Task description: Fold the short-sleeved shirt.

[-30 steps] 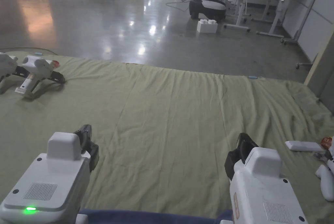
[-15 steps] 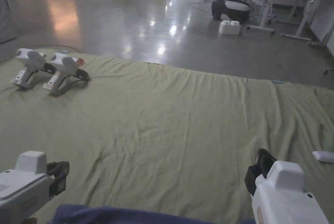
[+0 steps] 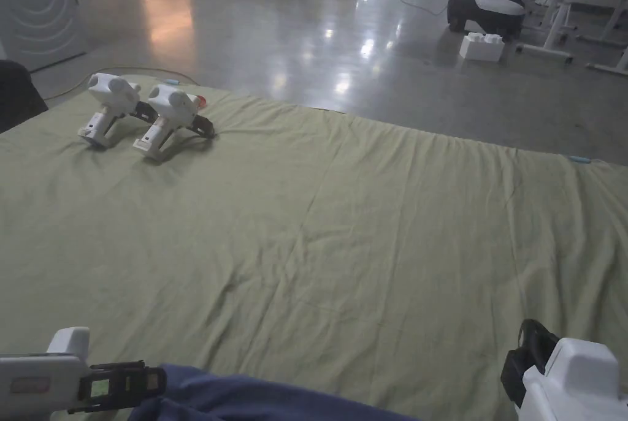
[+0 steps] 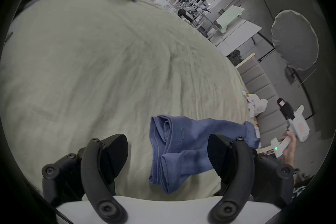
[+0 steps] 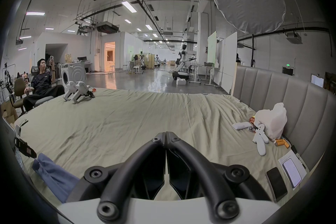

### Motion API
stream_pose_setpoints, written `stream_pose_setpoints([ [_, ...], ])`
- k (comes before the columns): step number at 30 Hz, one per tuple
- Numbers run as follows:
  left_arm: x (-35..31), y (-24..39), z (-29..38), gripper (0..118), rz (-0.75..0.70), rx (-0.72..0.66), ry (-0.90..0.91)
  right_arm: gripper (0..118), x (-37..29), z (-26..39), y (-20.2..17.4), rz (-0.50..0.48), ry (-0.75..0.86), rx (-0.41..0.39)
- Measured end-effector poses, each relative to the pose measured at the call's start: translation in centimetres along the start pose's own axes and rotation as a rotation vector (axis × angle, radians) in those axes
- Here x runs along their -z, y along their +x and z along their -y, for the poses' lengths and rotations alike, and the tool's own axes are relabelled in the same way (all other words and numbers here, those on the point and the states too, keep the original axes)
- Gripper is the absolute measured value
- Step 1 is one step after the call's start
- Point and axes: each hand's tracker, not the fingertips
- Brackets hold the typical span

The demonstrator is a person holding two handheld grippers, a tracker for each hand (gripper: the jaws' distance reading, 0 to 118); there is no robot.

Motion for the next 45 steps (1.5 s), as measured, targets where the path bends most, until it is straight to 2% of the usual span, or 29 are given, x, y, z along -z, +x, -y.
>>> stream_pose_setpoints([
  [3, 2.4, -3.3, 0.2, 92, 0.11, -0.118, -0.104, 0, 0.2, 0.5, 0.1, -0.004, -0.025, 0.002],
  [7, 2.0, -3.5, -0.2, 88, 0.215, -0.205, -0.019, 0, 0.0, 0.8, 0.3, -0.004, -0.043, -0.002],
  [8, 2.4, -4.0, 0.1, 82, 0.262, -0.273, -0.016, 0, 0.0, 0.9, 0.4, -0.003, -0.046, -0.003],
  [9, 3.3, -5.9, 0.4, 69, 0.294, -0.318, -0.038, 0, -0.1, 1.0, 0.4, -0.002, -0.046, 0.001],
  [11, 4.7, -6.0, 0.8, 46, 0.271, -0.294, -0.091, 0, -0.1, 1.0, 0.6, -0.002, -0.047, 0.009],
  [12, 4.9, -5.7, 1.0, 29, 0.25, -0.28, -0.083, 0, -0.1, 1.0, 0.6, 0.0, -0.049, 0.01],
  [13, 3.5, -2.2, 1.0, 21, 0.23, -0.283, -0.078, 0, -0.2, 1.1, 0.6, 0.001, -0.05, 0.01],
  [16, 3.4, -1.2, 0.7, 9, 0.197, -0.27, -0.071, 0, -0.2, 1.1, 0.8, 0.0, -0.052, 0.006],
  [20, 2.5, 0.1, 0.8, 5, 0.133, -0.097, -0.038, 0, -0.4, 0.9, 1.2, -0.001, -0.05, -0.001],
  [21, 2.8, -1.4, 0.7, 4, 0.133, -0.101, -0.026, 0, -0.4, 0.8, 1.2, -0.001, -0.049, 0.0],
  [24, 1.5, -0.4, -0.1, 3, 0.144, -0.104, 0.006, 0, -0.4, 0.8, 1.5, -0.002, -0.047, 0.003],
  [30, -2.6, 1.3, -2.6, 3, 0.072, -0.012, 0.086, 0, -0.4, 0.6, 1.8, -0.008, -0.042, 0.007],
  [38, -8.7, 3.0, -4.3, 3, -0.216, 0.091, 0.133, 0, -0.2, 0.7, 2.1, -0.023, -0.033, 0.021],
  [42, -8.2, 6.3, -3.0, 4, -0.218, 0.083, 0.123, 0, 0.0, 0.9, 2.1, -0.033, -0.035, 0.038],
  [45, -7.1, 9.6, -1.8, 4, -0.131, 0.075, 0.117, 0, 0.0, 1.1, 2.1, -0.039, -0.039, 0.048],
])
